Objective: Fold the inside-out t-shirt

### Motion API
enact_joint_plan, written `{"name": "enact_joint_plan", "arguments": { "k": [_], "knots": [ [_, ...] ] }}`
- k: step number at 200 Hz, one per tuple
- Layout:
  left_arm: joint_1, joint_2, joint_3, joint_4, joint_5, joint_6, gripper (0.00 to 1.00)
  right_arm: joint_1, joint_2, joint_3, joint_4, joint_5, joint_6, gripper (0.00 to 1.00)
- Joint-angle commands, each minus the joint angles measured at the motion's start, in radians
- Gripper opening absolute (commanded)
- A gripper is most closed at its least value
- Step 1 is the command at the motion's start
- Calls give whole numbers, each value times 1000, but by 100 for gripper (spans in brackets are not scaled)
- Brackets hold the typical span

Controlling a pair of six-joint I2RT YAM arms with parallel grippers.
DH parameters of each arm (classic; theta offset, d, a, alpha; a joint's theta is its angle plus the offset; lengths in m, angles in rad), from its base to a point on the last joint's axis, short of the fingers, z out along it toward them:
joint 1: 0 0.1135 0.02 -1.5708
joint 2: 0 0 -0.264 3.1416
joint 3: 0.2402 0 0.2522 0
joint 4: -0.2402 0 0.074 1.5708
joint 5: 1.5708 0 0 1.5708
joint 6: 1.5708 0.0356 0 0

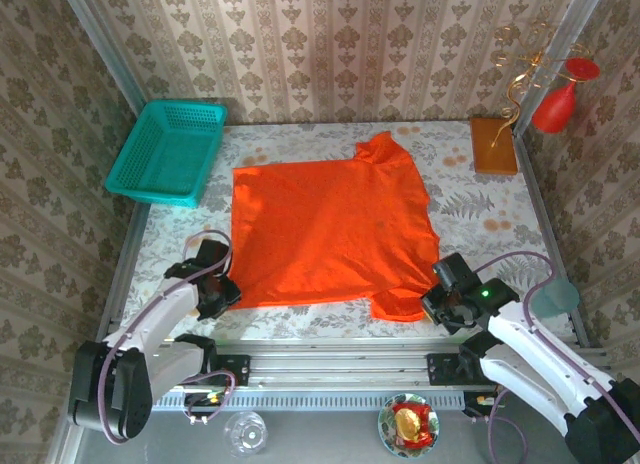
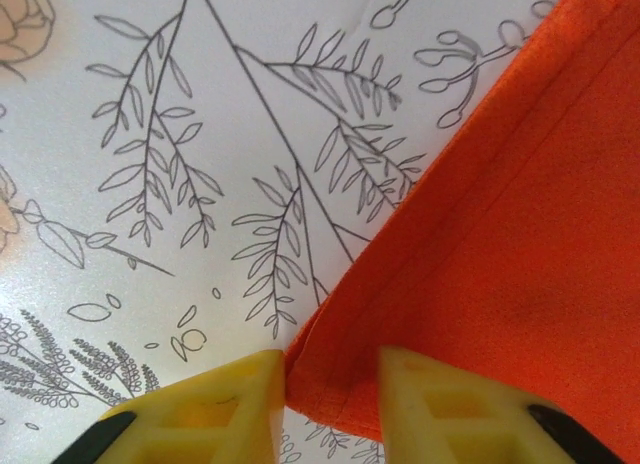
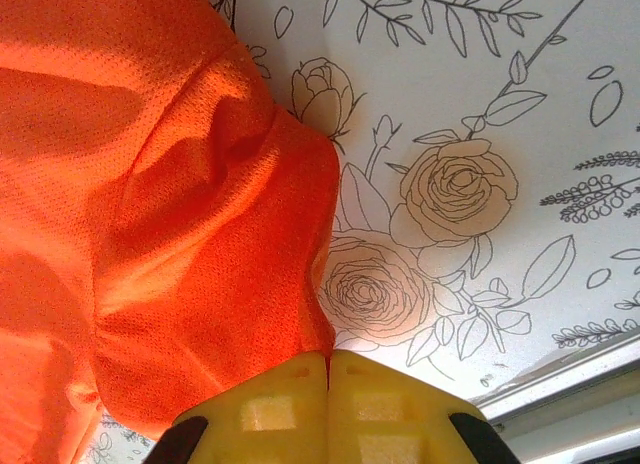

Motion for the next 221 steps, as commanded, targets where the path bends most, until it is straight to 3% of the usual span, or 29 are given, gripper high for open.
{"name": "enact_joint_plan", "arguments": {
  "k": [1, 26, 101, 133, 172, 221],
  "knots": [
    [-10, -11, -28, -27, 12, -12, 18, 5, -19, 29, -48, 34, 5, 0],
    [-10, -17, -19, -35, 9, -1, 0, 5, -44, 50, -75, 30, -30, 0],
    [-7, -201, 81, -181, -26, 15, 0, 36, -213, 177, -382, 5, -144, 0],
    [-6, -225, 104, -197, -11, 19, 0, 48, -250, 213, -401, -30, -141, 0],
    [-3, -201, 180, -159, -19, 103, 0, 48, -120, 318, -313, 56, -206, 0],
    [48, -72, 244, -45, -4, 256, 0, 44, 104, 410, -92, 164, -432, 0]
  ]
}}
